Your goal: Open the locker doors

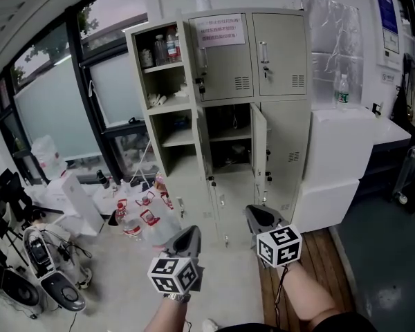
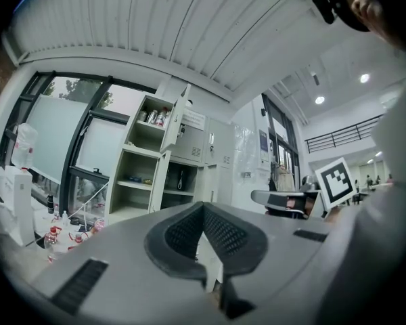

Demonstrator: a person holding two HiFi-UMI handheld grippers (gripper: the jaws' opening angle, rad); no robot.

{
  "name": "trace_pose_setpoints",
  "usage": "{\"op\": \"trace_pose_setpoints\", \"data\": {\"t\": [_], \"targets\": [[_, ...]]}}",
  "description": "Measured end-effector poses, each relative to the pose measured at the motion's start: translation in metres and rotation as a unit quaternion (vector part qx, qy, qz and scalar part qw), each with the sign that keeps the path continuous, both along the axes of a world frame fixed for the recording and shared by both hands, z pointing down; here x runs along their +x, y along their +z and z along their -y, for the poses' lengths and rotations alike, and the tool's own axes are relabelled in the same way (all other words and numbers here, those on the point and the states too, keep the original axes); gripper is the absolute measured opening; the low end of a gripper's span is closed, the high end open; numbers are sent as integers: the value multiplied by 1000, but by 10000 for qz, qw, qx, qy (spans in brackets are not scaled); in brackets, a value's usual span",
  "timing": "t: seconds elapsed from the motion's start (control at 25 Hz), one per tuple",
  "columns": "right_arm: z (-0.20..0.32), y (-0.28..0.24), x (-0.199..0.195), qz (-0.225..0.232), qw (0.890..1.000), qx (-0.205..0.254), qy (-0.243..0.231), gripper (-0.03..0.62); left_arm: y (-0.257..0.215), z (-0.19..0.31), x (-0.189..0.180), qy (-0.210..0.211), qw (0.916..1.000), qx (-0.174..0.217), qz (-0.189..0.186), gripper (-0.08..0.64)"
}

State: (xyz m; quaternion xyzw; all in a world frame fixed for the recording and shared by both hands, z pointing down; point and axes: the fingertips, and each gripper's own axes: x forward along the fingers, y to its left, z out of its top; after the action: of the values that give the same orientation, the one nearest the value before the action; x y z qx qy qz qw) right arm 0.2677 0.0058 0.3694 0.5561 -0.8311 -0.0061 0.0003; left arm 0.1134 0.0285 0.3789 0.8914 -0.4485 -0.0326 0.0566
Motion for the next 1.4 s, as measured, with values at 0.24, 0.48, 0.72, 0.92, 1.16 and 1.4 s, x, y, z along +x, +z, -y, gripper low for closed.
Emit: {"op": "trace_pose_setpoints", "data": {"t": [0.24,0.48,0.72,0.92,1.16,1.4], "targets": [[-3,-8,-1,-60,10000,78,-12,0,-12,-4,-1,-17,9999,141,12,-2],[-3,-20,-7,-100,9998,160,-50,0,-30,-4,-3,-29,9995,311,11,-2],[0,-23,-14,-121,9997,181,-115,0,-30,-2,-5,-44,9995,300,-11,-2],[1,-23,-13,-114,9997,172,-127,0,-27,-2,-2,-33,9996,264,11,-2],[3,-22,-10,-103,9997,181,-138,0,-28,-1,4,-21,9996,283,24,-2],[2,-24,-9,-104,9996,194,-164,0,-28,-2,5,-29,9996,290,40,-2]]}}
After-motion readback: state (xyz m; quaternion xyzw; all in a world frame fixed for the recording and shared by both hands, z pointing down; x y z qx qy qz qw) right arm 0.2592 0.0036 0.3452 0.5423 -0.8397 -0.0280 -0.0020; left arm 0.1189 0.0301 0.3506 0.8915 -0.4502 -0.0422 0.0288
